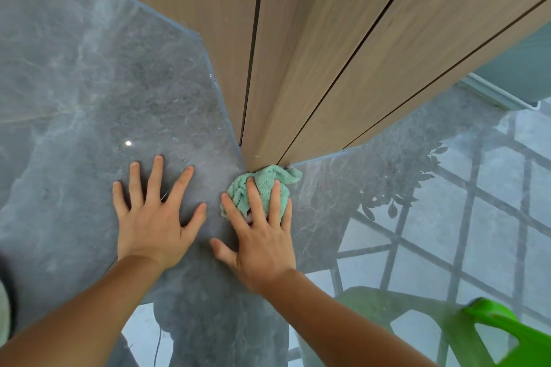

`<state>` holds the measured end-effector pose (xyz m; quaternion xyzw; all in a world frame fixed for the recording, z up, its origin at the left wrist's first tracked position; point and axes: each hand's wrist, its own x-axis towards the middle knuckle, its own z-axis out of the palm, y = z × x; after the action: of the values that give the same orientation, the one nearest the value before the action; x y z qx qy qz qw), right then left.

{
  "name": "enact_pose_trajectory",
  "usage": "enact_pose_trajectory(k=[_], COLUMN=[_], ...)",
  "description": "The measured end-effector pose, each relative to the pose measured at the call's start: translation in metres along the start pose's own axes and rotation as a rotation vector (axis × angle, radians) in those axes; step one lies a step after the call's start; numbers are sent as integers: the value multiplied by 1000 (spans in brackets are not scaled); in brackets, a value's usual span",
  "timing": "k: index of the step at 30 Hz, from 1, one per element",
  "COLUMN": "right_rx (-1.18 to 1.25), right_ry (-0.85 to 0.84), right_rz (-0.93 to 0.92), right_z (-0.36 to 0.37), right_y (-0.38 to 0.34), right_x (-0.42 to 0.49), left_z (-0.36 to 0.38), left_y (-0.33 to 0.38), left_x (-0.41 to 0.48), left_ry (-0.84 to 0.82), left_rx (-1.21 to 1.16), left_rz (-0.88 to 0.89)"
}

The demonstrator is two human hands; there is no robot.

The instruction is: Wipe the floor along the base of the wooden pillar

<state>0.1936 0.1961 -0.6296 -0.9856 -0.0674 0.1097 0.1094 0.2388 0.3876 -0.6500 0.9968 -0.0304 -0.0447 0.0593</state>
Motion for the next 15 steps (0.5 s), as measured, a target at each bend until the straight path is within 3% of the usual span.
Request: enact_pose_trajectory(k=[7,15], right_rx=[-127,-120], right_ry=[89,96], right_rz=[-185,229], right_z=[-5,-33], right_y=[73,149], right_x=[-2,-2], left_z=[-3,-1], left_y=[1,2], left_x=[-1,0], left_ry=[-2,27], left_rx=[-2,-28], left_rz=[-8,6])
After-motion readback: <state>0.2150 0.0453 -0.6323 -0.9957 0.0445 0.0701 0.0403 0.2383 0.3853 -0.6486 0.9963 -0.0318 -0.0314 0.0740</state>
